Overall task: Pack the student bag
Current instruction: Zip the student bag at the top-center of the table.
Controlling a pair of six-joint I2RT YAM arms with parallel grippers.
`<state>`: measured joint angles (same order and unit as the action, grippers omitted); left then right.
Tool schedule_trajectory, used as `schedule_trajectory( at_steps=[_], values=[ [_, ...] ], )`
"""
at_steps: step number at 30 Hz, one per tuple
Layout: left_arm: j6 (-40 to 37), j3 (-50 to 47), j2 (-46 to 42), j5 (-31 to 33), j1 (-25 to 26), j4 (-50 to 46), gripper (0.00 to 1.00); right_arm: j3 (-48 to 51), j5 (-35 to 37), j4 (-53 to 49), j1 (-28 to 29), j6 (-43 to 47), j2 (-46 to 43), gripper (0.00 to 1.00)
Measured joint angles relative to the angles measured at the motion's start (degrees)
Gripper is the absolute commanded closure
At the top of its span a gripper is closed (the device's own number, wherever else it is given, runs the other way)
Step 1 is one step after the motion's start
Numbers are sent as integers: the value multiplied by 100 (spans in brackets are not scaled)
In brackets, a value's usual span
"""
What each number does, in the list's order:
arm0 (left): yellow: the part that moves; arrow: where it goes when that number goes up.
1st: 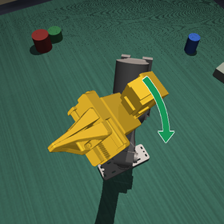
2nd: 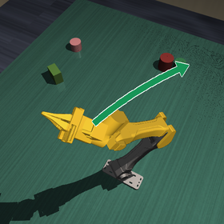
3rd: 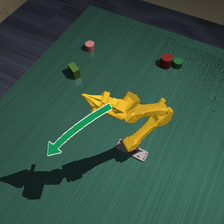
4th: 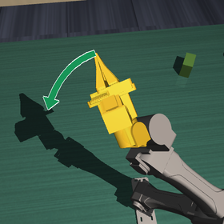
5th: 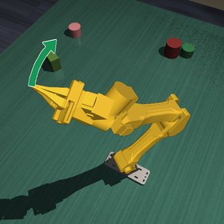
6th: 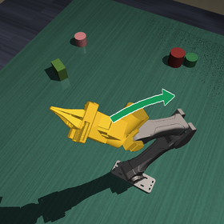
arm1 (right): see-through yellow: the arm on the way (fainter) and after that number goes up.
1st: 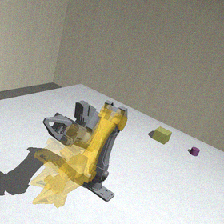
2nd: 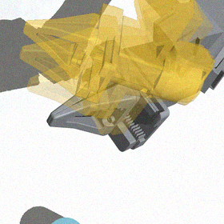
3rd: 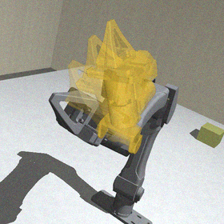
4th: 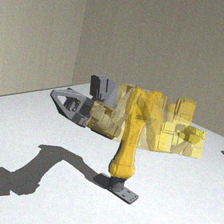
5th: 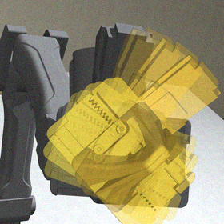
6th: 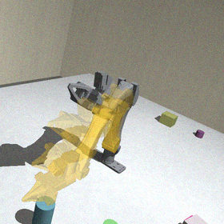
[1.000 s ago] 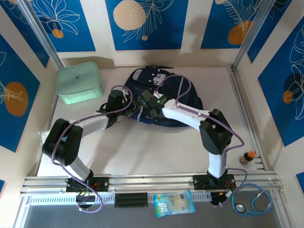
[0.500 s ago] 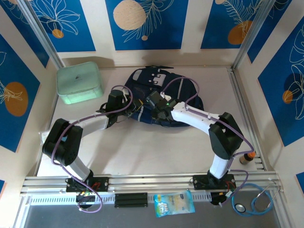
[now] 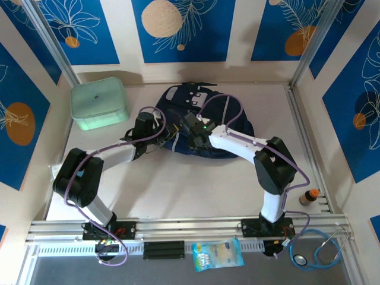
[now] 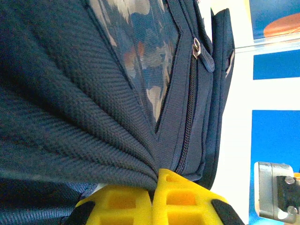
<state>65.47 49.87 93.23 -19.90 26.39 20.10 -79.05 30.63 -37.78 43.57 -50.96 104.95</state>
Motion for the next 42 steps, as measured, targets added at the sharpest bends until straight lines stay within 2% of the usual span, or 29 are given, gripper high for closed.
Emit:
schedule_trajectory(
  at_steps=[4, 10, 15, 28, 36, 42],
  values=[
    [-63, 0, 0, -11, -55, -4, 100, 61, 28, 15, 0, 2, -24, 88],
    [-149, 0, 0, -219, -129, -81, 100, 841, -68, 688, -17, 83, -588, 96],
    [-249, 0, 0, -385, -247, -90, 100, 1346, -236, 1008, -179, 149, -1054, 97],
    [-501, 66, 415, -684, -780, -118, 100, 2260, -278, 844, -866, 151, -1729, 98],
    [-796, 17, 321, -396, -973, -133, 54, 2061, -695, 938, -817, 761, -1773, 99],
    [-772, -380, -417, -103, -1064, -201, 44, 1047, -1412, 1008, -511, 1165, -1102, 99]
  ],
)
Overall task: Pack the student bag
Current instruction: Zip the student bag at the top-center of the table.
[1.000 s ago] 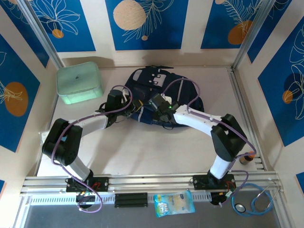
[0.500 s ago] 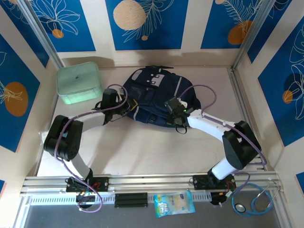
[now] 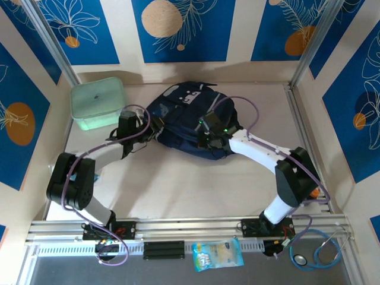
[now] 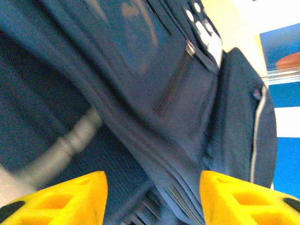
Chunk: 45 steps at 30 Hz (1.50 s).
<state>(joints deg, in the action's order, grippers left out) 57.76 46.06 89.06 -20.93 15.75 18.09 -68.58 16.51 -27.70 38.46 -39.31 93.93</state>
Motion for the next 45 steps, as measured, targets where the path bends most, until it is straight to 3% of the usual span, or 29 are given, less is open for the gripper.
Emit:
schedule_trajectory(
  at_steps=[10, 20, 30, 33, 35, 39, 45],
  values=[
    [367, -262, -249, -153, 17, 33, 42, -1300, -879, 411, 498, 98, 1150, 100],
    [1051, -293, 358, -313, 24, 1036, 47, -1532, -1043, 468, 634, 96, 1281, 100],
    [1252, -293, 501, -299, 28, 1338, 71, -1532, -1080, 479, 638, 74, 1281, 100],
    [1255, -291, 544, -304, 28, 1408, 88, -1532, -1075, 476, 643, 79, 1281, 100],
    [1246, -284, 570, -321, 39, 1434, 94, -1513, -1056, 476, 645, 76, 1281, 100],
    [1182, -278, 605, -348, 39, 1414, 100, -1274, -953, 584, 643, 76, 1259, 100],
    [1027, -278, 640, -356, 37, 1335, 100, -588, -509, 612, 549, 168, 846, 100]
  ],
)
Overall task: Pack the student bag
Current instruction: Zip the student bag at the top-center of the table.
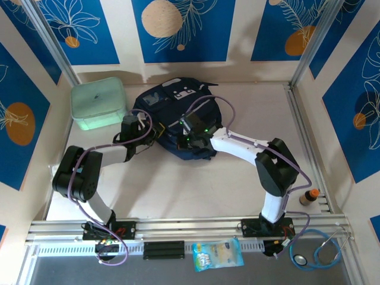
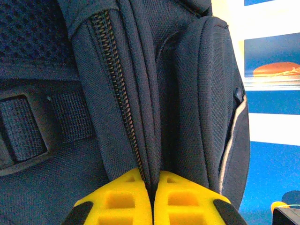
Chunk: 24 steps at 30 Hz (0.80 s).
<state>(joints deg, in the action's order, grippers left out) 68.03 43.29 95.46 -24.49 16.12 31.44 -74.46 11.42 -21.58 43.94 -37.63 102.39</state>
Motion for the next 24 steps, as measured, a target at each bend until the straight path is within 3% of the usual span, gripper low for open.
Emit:
schedule_trajectory(
  at_steps=[11, 20, 24],
  values=[
    [-153, 48, 79, -205, -55, -22, 100, 402, 623, -337, -584, 181, -372, 100],
    [-468, 142, 116, -599, -24, -155, 100, 247, 533, -789, -1340, 118, -417, 100],
    [-946, 457, 129, -754, -33, -809, 98, 376, 411, -778, -1360, 120, -612, 100]
  ],
)
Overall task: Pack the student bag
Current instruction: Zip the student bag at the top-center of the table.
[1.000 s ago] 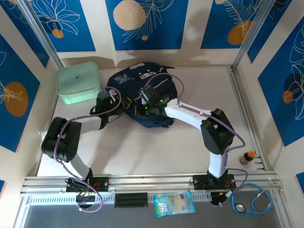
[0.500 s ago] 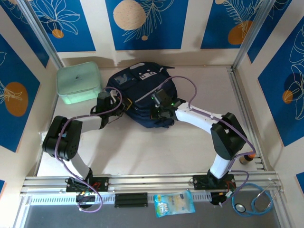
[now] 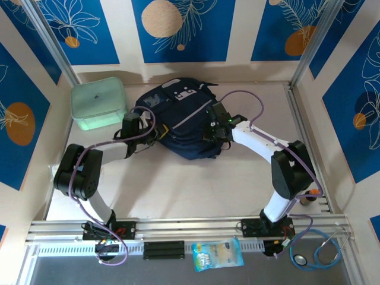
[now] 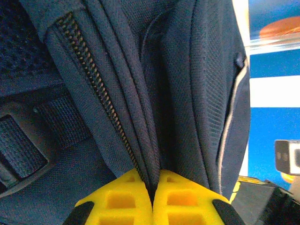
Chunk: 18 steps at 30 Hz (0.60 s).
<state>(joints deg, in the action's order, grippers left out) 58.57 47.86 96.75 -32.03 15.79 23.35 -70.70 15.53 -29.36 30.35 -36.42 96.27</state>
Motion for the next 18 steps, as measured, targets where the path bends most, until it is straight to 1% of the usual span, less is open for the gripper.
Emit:
schedule_trajectory(
  at_steps=[2, 5, 6, 8, 9, 10, 12, 13, 15, 18],
  values=[
    [-341, 334, 57, -74, -22, -501, 93, 111, -9, 52, 74, 2, -94, 100],
    [-892, 933, 205, -85, -87, -1235, 92, 321, -15, 175, 293, 4, -214, 100],
    [-1051, 1099, 254, -55, -116, -1425, 89, 380, -44, 208, 387, 0, -247, 100],
    [-1296, 1331, 315, 70, -173, -1685, 78, 417, -177, 214, 586, -59, -267, 100],
    [-1412, 1381, 319, 170, -203, -1768, 75, 415, -269, 214, 699, -116, -264, 100],
    [-1499, 1390, 315, 247, -229, -1810, 71, 396, -343, 199, 802, -155, -249, 100],
    [-1602, 1329, 260, 481, -293, -1875, 60, 236, -490, 153, 1025, -223, -125, 100],
    [-1650, 1246, 190, 584, -321, -1899, 56, 140, -555, 146, 1115, -240, -33, 100],
    [-1696, 944, -105, 879, -398, -2009, 48, -140, -699, 144, 1285, -262, 234, 100],
    [-1705, 446, -754, 1370, -509, -2256, 41, -603, -905, 151, 1429, -264, 647, 100]
  ],
)
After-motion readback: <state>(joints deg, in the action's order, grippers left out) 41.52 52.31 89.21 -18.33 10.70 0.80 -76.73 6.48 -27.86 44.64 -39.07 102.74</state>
